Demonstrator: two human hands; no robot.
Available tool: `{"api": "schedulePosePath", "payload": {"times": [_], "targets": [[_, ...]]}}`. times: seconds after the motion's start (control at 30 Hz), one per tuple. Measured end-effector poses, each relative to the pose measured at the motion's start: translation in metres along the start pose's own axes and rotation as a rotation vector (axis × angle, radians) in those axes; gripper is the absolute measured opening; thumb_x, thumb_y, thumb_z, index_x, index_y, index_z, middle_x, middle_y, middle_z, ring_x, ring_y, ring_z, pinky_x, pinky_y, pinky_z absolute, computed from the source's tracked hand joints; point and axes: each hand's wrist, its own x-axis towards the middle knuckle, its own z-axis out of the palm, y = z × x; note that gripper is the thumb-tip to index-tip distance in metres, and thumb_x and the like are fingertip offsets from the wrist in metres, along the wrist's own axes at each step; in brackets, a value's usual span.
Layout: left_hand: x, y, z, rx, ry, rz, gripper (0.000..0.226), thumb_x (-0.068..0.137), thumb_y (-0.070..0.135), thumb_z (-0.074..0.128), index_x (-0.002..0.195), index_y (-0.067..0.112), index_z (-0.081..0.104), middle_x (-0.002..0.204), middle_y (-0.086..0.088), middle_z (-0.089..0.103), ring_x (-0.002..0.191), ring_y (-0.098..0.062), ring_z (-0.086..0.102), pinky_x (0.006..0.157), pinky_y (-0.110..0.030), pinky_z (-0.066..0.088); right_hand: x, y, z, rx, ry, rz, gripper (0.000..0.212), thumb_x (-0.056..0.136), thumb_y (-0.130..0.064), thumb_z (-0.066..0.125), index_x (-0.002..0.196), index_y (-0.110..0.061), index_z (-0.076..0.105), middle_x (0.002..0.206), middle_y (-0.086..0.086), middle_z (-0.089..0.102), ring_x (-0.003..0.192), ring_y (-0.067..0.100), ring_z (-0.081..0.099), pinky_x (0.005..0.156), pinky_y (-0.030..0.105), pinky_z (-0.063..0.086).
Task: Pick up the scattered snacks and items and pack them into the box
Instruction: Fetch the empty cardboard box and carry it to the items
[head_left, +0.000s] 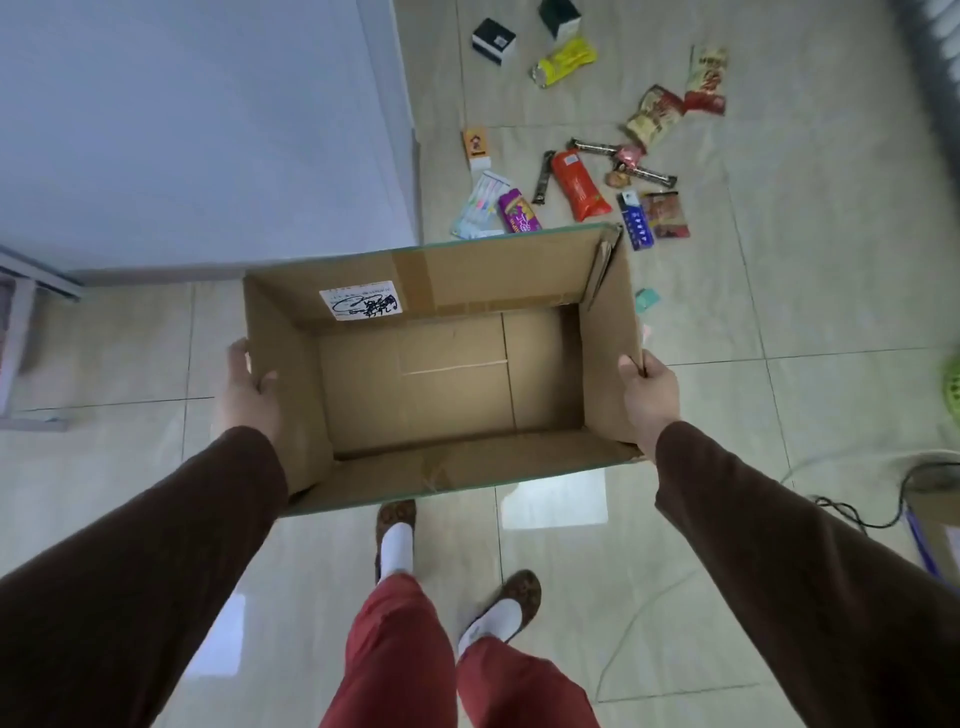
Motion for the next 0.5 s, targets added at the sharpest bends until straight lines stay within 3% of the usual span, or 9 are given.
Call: {"api": "schedulePosePath", "payload": {"times": [0.17, 0.3, 0.4, 0.5], "targets": [[-0.019, 0.048, 0.061, -0.067, 0.0, -0.045, 0.041, 0.103, 0.013, 0.043, 0.137, 0.035, 0.034, 0.105, -0.013, 0.065, 0.089, -0.033, 0.062, 0.075, -0.041, 0.05, 0.05, 0.008, -0.056, 0.016, -0.009, 0.02, 0.028, 0.104, -0.026, 0.047, 0.122, -0.012, 0.063, 0.102, 0.005, 0.065, 0.094, 0.023, 0.057, 0.081, 0.03, 0.043], [-0.015, 0.09, 0.098, -0.05, 0.007, -0.081, 0.041, 0.102, 0.014, 0.044, 0.135, 0.036, 0.034, 0.106, -0.01, 0.065, 0.09, -0.034, 0.063, 0.083, -0.048, 0.053, 0.103, -0.001, -0.082, -0.007, -0.029, 0.048, 0.034, 0.104, -0.03, 0.047, 0.127, -0.01, 0.062, 0.11, 0.005, 0.066, 0.1, 0.024, 0.058, 0.085, 0.031, 0.044], [-0.005, 0.123, 0.125, -0.048, 0.037, -0.082, 0.042, 0.1, 0.007, 0.046, 0.137, 0.025, 0.038, 0.107, -0.018, 0.066, 0.092, -0.038, 0.063, 0.083, -0.047, 0.052, 0.151, -0.02, -0.095, -0.029, -0.05, 0.025, 0.033, 0.104, -0.027, 0.047, 0.124, -0.007, 0.063, 0.105, 0.006, 0.065, 0.097, 0.023, 0.057, 0.083, 0.03, 0.043], [0.001, 0.151, 0.146, -0.045, 0.067, -0.133, 0.041, 0.1, 0.006, 0.046, 0.137, 0.023, 0.039, 0.113, -0.02, 0.065, 0.096, -0.039, 0.062, 0.084, -0.046, 0.05, 0.192, -0.038, -0.105, -0.067, -0.086, 0.045, 0.037, 0.105, -0.03, 0.046, 0.133, -0.009, 0.059, 0.117, 0.007, 0.065, 0.108, 0.025, 0.057, 0.089, 0.031, 0.043]]}}
